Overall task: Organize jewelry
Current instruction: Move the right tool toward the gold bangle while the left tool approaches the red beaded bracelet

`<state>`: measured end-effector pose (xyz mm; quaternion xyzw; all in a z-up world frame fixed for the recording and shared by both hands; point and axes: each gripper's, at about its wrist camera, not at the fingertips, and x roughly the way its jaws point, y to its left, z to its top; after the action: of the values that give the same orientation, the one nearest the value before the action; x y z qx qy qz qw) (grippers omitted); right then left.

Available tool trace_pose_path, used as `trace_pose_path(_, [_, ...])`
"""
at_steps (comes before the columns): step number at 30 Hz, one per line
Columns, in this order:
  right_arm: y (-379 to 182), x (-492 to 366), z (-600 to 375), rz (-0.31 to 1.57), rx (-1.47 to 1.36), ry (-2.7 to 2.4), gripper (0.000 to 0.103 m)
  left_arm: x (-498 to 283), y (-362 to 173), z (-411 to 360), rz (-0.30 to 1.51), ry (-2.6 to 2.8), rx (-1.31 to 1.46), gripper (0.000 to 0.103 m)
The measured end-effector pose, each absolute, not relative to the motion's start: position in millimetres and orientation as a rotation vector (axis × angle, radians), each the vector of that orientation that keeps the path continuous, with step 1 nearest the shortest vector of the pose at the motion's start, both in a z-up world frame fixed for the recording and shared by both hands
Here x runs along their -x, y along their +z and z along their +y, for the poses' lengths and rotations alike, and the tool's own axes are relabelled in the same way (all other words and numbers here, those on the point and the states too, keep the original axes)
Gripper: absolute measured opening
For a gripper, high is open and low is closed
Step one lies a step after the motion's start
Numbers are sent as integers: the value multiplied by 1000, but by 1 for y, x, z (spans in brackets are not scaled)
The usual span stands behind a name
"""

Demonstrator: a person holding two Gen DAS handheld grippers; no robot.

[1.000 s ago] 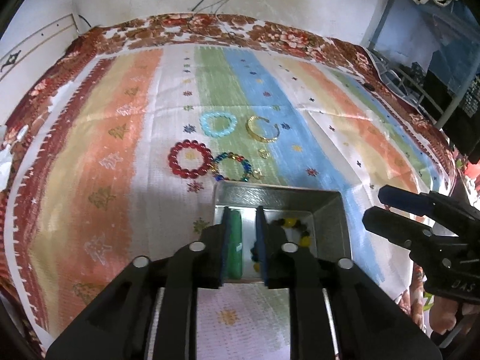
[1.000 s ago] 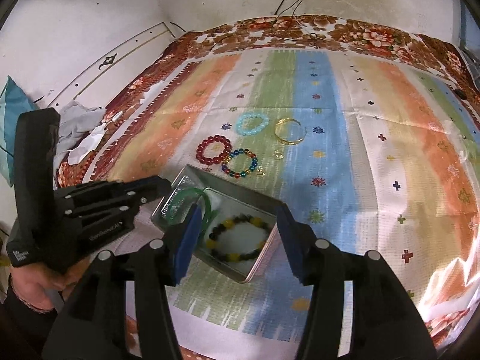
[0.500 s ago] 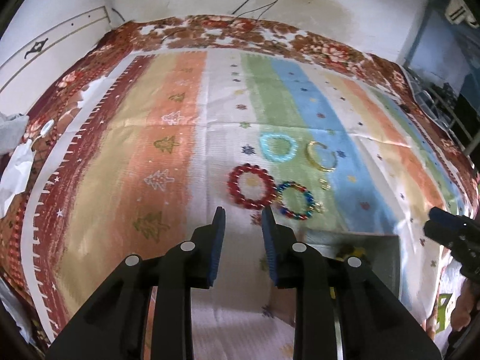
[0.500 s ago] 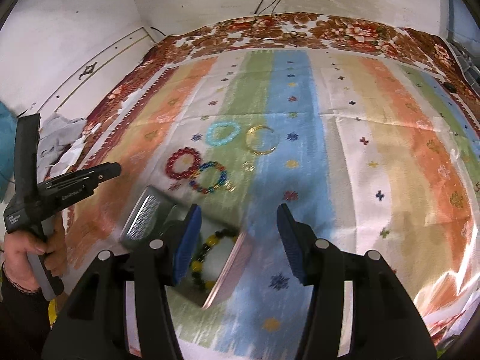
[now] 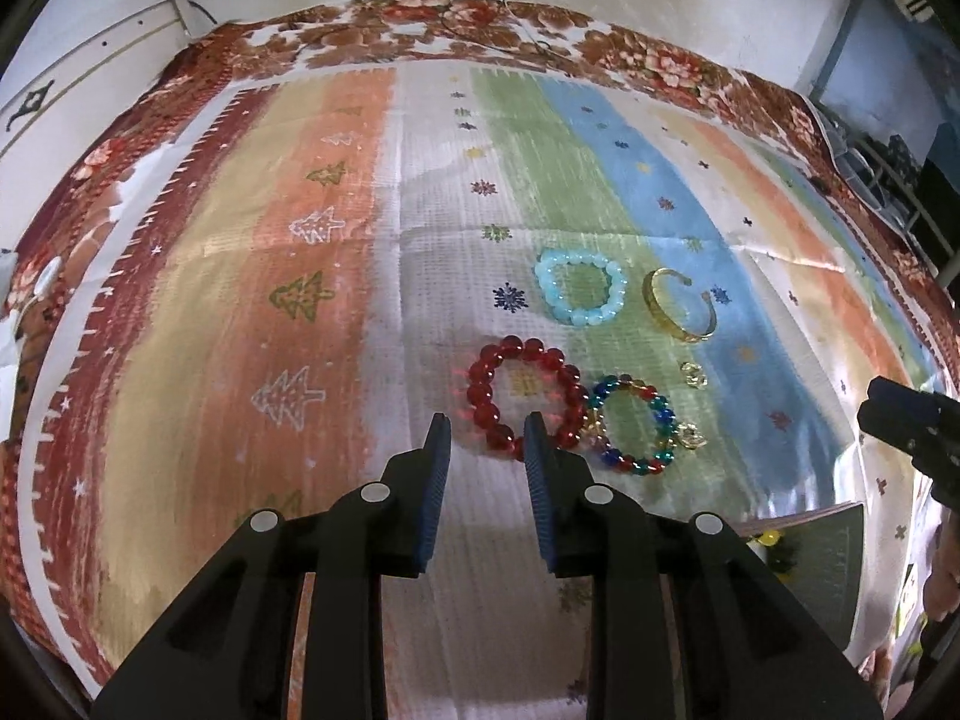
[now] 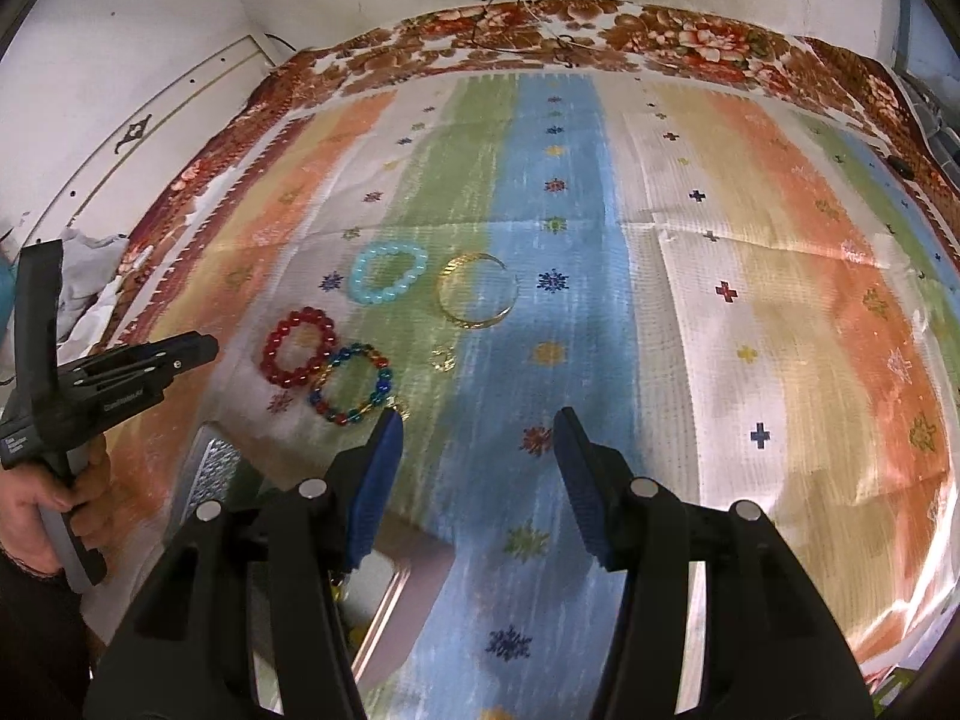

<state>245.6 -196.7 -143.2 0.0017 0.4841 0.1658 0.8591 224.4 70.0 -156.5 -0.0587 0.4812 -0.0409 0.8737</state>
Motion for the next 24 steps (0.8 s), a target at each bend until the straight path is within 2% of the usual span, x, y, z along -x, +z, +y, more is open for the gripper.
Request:
trace_pose_path(8, [-156, -260, -192, 1048, 16, 344, 52, -237, -180, 77, 1058, -97, 184, 27])
trace_pose_path(24, [-173, -291, -185, 1076, 25, 361, 52, -253, -187, 68, 1068, -136, 125, 29])
